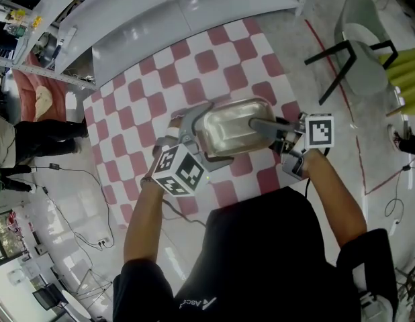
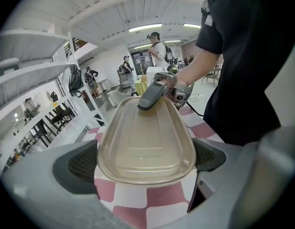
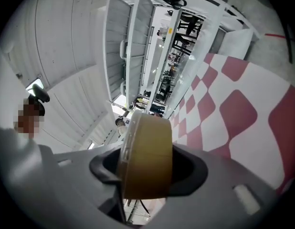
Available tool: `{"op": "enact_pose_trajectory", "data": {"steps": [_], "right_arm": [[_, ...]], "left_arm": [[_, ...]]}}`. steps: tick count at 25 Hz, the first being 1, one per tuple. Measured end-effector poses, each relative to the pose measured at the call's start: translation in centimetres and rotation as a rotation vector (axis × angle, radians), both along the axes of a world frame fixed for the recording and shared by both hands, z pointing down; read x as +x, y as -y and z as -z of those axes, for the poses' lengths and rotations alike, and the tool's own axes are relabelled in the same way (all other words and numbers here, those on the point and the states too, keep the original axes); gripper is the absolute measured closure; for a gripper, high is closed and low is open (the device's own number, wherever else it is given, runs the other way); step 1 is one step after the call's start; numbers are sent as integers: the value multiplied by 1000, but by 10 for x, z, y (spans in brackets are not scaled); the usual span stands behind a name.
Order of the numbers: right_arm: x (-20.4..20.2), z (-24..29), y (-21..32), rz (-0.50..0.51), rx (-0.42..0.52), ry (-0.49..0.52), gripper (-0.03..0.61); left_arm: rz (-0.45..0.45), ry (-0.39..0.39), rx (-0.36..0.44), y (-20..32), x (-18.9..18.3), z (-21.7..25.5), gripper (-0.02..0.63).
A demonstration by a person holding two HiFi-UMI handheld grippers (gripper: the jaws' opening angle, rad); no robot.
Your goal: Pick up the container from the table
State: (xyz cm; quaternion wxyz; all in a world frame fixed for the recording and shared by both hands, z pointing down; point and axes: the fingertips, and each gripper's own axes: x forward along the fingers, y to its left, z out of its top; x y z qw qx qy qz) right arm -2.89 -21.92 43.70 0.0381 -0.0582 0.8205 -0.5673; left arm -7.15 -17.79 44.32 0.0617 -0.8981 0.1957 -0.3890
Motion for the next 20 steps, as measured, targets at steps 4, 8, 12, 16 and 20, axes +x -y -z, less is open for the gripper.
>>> {"op": "enact_pose_trajectory", "data": {"steps": [4, 8, 12, 16, 20], "right_arm": [[1, -8, 1, -20, -85, -20, 379], [10, -23, 8, -83, -183, -59, 385], [16, -18, 8, -112, -165, -23, 385], [24, -12, 9, -136, -128, -3, 381], [30, -9, 7, -161, -109, 12, 380]], "left_arm": [[-12, -22, 17, 0, 0, -2, 15], [-12, -69, 101, 5, 1, 11, 17], [10, -119, 72, 5, 0, 16, 17], [92, -354, -5, 4, 1, 39, 20], [200, -562, -53, 5, -9, 62, 28]]}}
